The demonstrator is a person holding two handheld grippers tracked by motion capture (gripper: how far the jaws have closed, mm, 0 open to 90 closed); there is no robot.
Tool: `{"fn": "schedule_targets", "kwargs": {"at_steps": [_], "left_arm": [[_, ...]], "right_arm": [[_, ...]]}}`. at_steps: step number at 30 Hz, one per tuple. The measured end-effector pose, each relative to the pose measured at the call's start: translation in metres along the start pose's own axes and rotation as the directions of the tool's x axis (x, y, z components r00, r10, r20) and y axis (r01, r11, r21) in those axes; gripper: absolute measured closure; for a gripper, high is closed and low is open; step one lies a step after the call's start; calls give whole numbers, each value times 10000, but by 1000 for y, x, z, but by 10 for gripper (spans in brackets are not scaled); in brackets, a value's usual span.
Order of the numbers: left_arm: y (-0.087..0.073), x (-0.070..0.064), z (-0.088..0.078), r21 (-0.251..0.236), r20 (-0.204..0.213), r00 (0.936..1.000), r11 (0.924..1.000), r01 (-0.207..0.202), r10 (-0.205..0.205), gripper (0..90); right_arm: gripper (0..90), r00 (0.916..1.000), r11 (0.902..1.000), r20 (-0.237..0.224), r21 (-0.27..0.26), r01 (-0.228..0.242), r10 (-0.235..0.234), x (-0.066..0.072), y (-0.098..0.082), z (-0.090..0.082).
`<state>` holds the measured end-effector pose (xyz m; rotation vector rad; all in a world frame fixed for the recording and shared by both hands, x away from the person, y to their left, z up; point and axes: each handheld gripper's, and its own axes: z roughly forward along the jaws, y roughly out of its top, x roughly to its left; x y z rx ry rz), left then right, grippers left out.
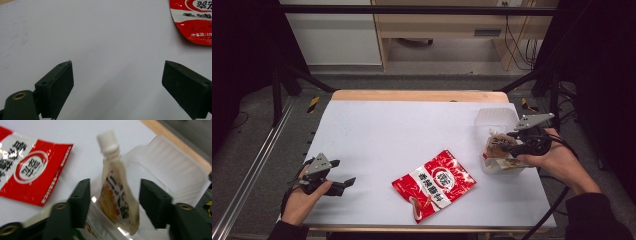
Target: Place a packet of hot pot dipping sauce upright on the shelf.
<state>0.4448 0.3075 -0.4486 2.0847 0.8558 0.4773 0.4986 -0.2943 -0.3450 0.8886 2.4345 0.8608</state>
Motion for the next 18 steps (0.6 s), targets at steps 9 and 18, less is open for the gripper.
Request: {"fn": "schedule_targets", "kwargs": {"at_steps": [9, 18], "left_arm": [[0, -2, 2, 52, 6, 10000, 9999, -86, 86, 102], [0, -5, 4, 136, 82, 9998, 9998, -177, 176, 101]], "right_arm": [[163, 9952, 9987, 963, -510, -95, 144, 22, 32, -18], [101, 9933, 9949, 1157, -1004, 110, 6, 66, 58, -23]]}}
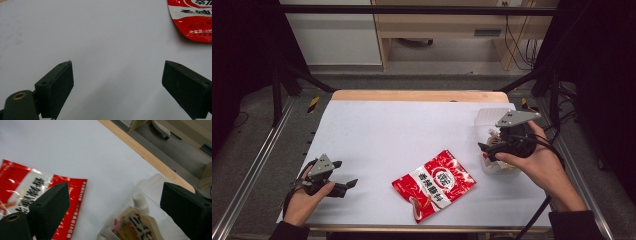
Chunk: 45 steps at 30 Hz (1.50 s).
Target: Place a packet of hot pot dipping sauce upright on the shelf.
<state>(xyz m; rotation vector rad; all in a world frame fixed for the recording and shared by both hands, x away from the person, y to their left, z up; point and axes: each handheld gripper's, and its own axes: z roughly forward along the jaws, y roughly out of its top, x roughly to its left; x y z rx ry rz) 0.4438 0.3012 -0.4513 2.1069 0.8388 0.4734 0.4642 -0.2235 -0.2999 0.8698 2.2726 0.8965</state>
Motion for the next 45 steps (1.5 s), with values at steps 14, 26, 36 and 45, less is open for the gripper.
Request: {"fn": "schedule_targets", "kwargs": {"at_steps": [14, 26, 36, 45], "left_arm": [[0, -2, 2, 25, 118, 9999, 10000, -27, 27, 101], [1, -6, 4, 123, 151, 9997, 9997, -196, 194, 100], [2, -7, 4, 114, 148, 9996, 9996, -242, 240, 100], [2, -8, 4, 169, 112, 9995, 9994, -312, 310, 100]], "right_arm": [[109, 9971, 9970, -102, -127, -758, 756, 54, 15, 20], [116, 9959, 9966, -401, -83, -819, 815, 90, -4, 47], [102, 9954, 9957, -335, 261, -894, 902, 116, -32, 72], [108, 9880, 9878, 251, 304, -1530, 1522, 121, -66, 81]]}}
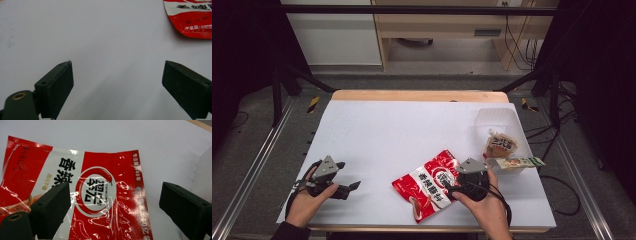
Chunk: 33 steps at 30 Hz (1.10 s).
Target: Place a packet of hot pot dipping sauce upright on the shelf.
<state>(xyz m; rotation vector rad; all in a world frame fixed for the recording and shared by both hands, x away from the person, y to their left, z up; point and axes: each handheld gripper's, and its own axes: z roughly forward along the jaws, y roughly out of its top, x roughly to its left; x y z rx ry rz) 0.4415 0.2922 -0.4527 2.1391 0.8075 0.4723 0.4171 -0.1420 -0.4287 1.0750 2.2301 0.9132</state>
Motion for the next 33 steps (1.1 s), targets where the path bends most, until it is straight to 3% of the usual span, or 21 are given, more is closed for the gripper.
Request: {"fn": "schedule_targets", "kwargs": {"at_steps": [6, 16, 33], "left_arm": [[3, -2, 1, -61, 43, 9999, 9999, -124, 124, 99], [3, -3, 2, -33, 91, 9998, 9998, -184, 185, 100], [5, -4, 3, 6, 191, 9994, 9996, -274, 274, 100]], "right_arm": [[110, 9983, 9983, 243, -258, -524, 531, -3, -14, 0], [111, 9938, 9940, 305, 176, -1076, 1070, -13, -33, 7], [136, 9836, 9800, -248, 936, -1754, 1784, -19, -44, 21]]}}
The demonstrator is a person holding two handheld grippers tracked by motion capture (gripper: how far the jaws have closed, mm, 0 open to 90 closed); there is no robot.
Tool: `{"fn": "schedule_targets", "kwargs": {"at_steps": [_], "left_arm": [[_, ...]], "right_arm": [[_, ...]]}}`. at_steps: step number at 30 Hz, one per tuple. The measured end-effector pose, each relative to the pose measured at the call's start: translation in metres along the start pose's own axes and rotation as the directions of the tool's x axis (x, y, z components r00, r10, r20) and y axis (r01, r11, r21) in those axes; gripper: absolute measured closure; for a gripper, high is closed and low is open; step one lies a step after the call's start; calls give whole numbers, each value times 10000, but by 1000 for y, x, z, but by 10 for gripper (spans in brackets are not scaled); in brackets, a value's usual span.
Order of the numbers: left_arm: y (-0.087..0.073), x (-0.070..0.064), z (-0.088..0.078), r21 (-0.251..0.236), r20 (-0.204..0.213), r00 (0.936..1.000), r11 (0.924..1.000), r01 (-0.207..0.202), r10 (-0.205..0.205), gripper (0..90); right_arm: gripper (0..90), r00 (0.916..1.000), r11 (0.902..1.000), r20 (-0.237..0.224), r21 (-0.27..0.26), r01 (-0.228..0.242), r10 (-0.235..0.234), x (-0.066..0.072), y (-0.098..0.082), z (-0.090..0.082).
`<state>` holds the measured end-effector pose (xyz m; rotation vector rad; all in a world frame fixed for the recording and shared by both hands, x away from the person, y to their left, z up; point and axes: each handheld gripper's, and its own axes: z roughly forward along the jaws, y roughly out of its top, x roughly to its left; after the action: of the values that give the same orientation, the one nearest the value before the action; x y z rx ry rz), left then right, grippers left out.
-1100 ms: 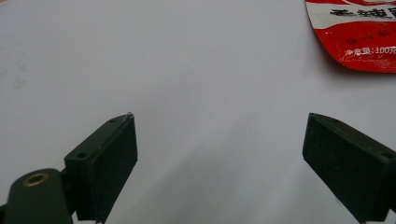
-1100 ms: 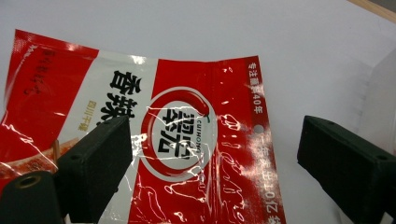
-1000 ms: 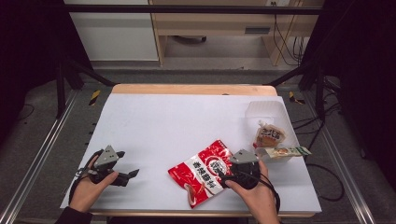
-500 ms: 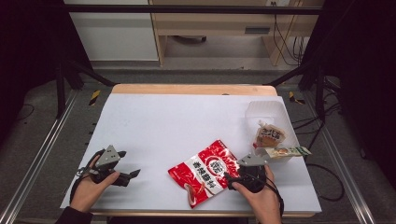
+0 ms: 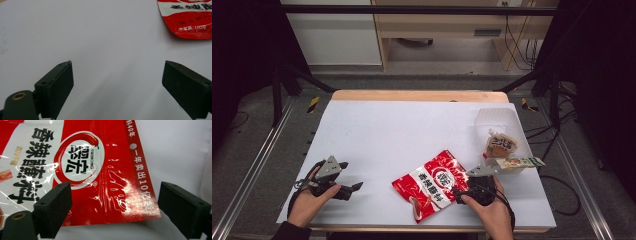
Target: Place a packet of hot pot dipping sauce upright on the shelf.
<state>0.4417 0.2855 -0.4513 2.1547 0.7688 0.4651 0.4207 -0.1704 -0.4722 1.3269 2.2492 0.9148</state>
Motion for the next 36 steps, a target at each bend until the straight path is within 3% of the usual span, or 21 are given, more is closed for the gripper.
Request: {"fn": "schedule_targets", "kwargs": {"at_steps": [4, 8, 13, 16, 19, 21, 25, 28, 31, 33, 36], "left_arm": [[0, 0, 0, 1, 6, 10000, 10000, -14, 14, 99], [0, 0, 0, -8, 3, 10000, 10000, -4, 4, 100], [0, 0, 0, 6, 10, 10000, 10000, 4, -4, 100], [0, 0, 0, 9, 12, 10000, 10000, -4, 4, 100], [0, 0, 0, 6, 3, 10000, 10000, 5, -5, 100], [0, 0, 1, 14, -1, 10000, 10000, 12, -12, 100], [0, -1, 2, 56, 103, 9999, 10000, 2, -3, 100], [3, -2, 4, 71, 223, 9997, 10000, -66, 65, 100], [8, -5, 9, 319, 338, 9992, 9992, -243, 232, 107], [14, -8, 13, 479, 604, 9975, 9981, -399, 370, 116], [25, -13, 18, 652, 697, 9950, 9950, -754, 709, 120]], "right_arm": [[153, 9994, 9996, -291, -198, -197, 191, 1, 1, -2], [218, 9995, 9981, -281, -588, -191, 175, 3, 3, -8], [315, 9954, 9911, -859, -1222, -531, 427, 7, 6, -15], [369, 9924, 9920, -1170, -1149, -515, 380, 10, 7, -15], [452, 9949, 9951, -982, -945, -303, 210, 12, 6, -13], [572, 9960, 9959, -868, -857, -282, 207, 12, 6, -13], [764, 9985, 9965, -449, -798, 263, -299, 10, 9, -12], [877, 9970, 9964, -546, -666, 517, -554, 10, 14, -9], [900, 9916, 9922, -613, -569, 1106, -1141, 14, 22, -6], [900, 9832, 9834, -521, -592, 1716, -1748, 17, 32, -2], [900, 9716, 9719, -542, -611, 2272, -2305, 21, 48, 3]]}}
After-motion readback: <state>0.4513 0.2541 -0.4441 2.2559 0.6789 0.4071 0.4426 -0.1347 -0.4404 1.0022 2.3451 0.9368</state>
